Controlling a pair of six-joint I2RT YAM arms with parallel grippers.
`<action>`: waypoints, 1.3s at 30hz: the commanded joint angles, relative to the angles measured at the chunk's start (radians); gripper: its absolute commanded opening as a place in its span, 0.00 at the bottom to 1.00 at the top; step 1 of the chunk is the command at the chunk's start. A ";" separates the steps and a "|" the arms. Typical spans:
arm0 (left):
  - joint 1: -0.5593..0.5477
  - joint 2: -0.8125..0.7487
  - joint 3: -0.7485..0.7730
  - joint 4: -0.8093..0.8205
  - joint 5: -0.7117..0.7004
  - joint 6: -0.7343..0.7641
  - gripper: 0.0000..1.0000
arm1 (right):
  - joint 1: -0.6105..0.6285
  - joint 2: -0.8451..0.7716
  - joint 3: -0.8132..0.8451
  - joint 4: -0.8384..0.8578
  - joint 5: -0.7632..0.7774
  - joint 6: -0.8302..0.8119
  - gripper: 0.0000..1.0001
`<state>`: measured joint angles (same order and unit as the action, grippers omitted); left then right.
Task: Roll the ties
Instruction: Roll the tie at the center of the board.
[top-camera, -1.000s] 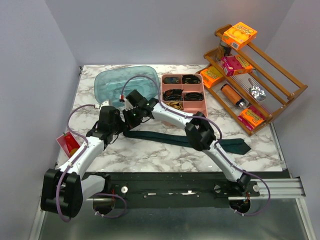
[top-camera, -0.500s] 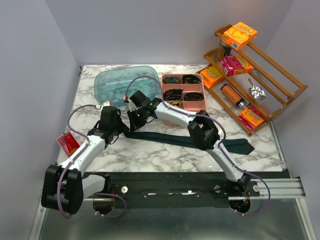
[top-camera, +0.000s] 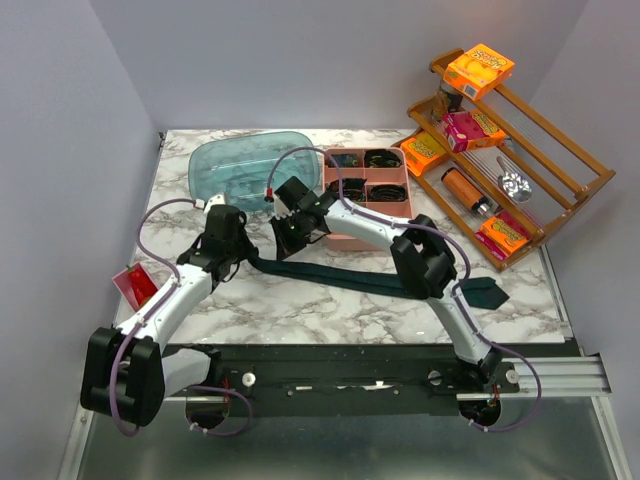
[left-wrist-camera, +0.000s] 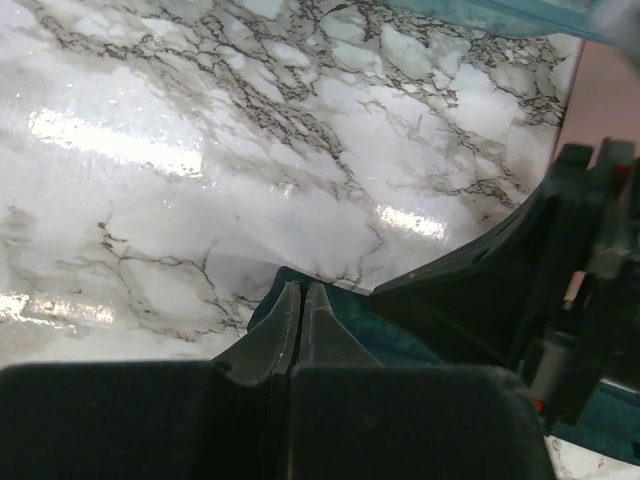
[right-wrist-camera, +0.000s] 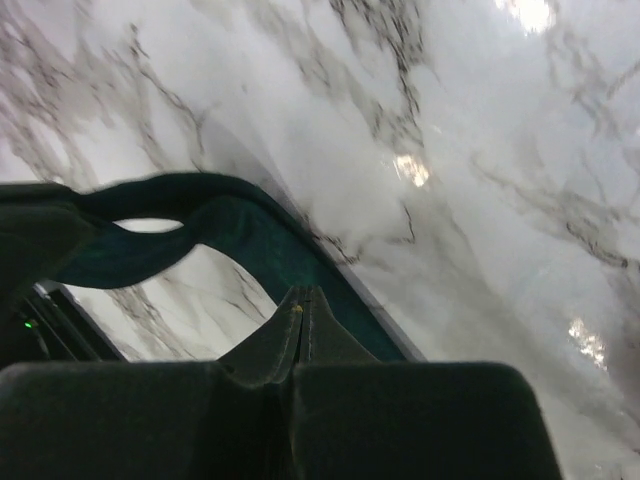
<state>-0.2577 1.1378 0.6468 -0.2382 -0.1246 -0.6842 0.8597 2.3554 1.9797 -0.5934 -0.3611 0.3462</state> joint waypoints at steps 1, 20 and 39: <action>-0.040 0.031 0.048 -0.021 -0.061 0.022 0.00 | -0.007 -0.074 -0.093 0.003 0.034 -0.030 0.04; -0.215 0.235 0.090 0.060 -0.118 -0.035 0.00 | -0.005 -0.047 -0.168 0.037 0.022 -0.019 0.04; -0.238 0.307 0.001 0.229 -0.099 -0.123 0.38 | -0.022 -0.058 -0.182 0.037 0.005 -0.012 0.04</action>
<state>-0.4866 1.4372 0.6712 -0.0608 -0.2115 -0.7761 0.8471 2.3096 1.8217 -0.5617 -0.3576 0.3405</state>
